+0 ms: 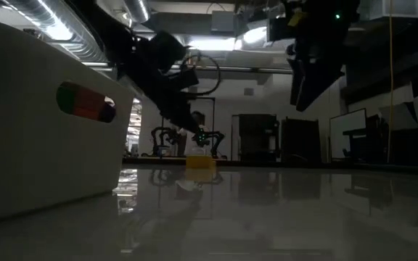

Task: Sort blocks by size
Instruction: Put the rectangular yellow block into the white bin

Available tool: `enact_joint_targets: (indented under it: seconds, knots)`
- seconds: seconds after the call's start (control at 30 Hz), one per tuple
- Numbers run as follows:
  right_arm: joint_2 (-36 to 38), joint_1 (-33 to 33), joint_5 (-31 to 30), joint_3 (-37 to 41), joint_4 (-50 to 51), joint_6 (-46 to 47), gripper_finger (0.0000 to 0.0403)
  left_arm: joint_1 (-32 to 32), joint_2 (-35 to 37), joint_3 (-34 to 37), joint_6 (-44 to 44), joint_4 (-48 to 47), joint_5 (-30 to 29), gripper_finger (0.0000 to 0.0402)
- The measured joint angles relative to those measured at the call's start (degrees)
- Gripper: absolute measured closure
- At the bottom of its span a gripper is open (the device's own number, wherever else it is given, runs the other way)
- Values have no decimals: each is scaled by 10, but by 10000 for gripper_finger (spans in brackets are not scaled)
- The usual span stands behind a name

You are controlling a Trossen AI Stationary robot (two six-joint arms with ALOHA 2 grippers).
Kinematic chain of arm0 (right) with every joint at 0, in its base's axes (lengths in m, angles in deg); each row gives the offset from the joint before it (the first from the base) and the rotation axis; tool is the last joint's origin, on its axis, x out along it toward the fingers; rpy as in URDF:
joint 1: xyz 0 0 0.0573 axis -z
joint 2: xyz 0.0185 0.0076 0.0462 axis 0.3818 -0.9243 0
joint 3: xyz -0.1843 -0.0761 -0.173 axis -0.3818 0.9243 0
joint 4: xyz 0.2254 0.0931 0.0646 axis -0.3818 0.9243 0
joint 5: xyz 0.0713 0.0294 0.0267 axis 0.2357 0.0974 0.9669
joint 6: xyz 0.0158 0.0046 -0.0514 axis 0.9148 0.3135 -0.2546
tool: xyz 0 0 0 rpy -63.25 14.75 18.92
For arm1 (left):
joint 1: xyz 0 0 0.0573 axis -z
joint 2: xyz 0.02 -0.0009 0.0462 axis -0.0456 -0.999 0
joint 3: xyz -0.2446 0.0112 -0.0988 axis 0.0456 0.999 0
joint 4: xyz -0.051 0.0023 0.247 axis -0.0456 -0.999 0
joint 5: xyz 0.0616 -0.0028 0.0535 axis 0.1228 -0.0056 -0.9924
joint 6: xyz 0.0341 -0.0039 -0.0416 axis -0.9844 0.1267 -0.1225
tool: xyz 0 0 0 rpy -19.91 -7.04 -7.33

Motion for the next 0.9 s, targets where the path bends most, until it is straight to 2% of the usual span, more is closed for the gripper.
enact_joint_targets:
  seconds: [0.23,0.53,0.9]
  knots:
    - [0,0,4,35,-2,0,189,-43,-31,-15,-9,1,55,215]
    - [0,0,56,79,-45,0,189,-75,-79,-45,-19,-2,99,215]
    - [0,0,78,109,-74,0,189,-98,-131,-80,-23,-2,102,215]
